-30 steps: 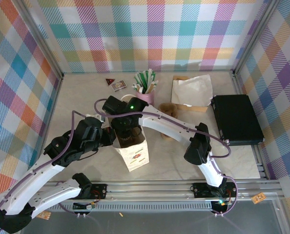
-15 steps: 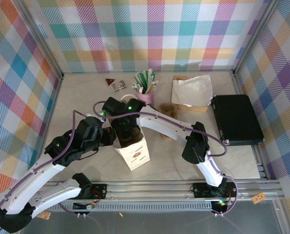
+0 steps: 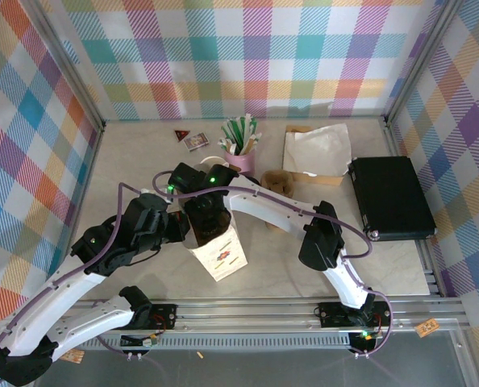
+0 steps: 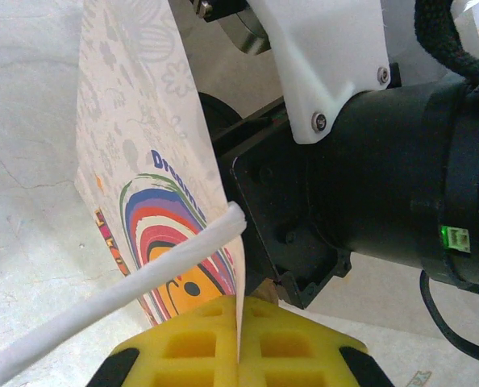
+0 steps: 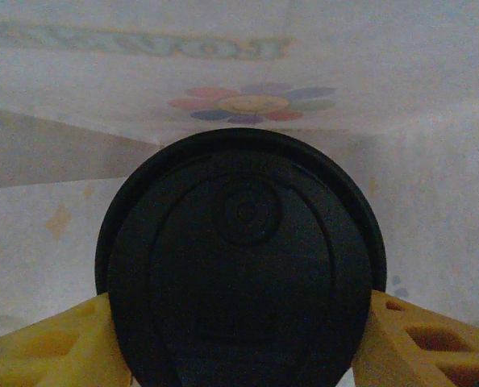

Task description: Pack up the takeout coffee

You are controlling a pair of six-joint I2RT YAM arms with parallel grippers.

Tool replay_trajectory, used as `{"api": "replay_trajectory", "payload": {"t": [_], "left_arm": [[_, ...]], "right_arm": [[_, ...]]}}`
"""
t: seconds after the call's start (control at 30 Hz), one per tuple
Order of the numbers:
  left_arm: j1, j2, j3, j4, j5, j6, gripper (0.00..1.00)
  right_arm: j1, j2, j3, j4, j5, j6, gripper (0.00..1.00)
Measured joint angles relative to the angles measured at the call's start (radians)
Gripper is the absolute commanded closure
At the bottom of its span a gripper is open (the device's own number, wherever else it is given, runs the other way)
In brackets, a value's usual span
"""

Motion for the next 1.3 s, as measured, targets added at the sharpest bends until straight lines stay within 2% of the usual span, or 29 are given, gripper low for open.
{"api": "replay_trajectory", "payload": {"t": [0.4, 0.63, 0.8, 0.9, 1.1, 1.3], "left_arm": [[0.0, 0.006, 0.004, -0.004, -0.003, 0.0, 1.0], [0.0, 0.016, 0.015, -0.007, -0.003, 0.004, 1.0], [0.0, 0.02, 0.016, -0.009, -0.003, 0.016, 1.0], [0.0, 0.02, 0.018, -0.012, -0.003, 0.026, 1.0], [0.0, 0.023, 0.032, -0.034, -0.014, 0.032, 1.0], [0.0, 0.023, 0.048, -0.029, -0.019, 0.047, 1.0]], "right_arm": [[-0.003, 0.018, -0.016, 0.013, -0.016, -0.031, 0.55], [-0.014, 0.021, -0.013, 0.011, -0.029, -0.037, 0.48], [-0.014, 0.046, 0.035, -0.023, -0.034, -0.037, 0.39], [-0.014, 0.061, 0.064, -0.048, -0.034, -0.038, 0.28], [-0.014, 0.102, 0.152, -0.103, -0.034, -0.039, 0.15], [-0.017, 0.114, 0.213, -0.148, -0.032, -0.037, 0.09]]}}
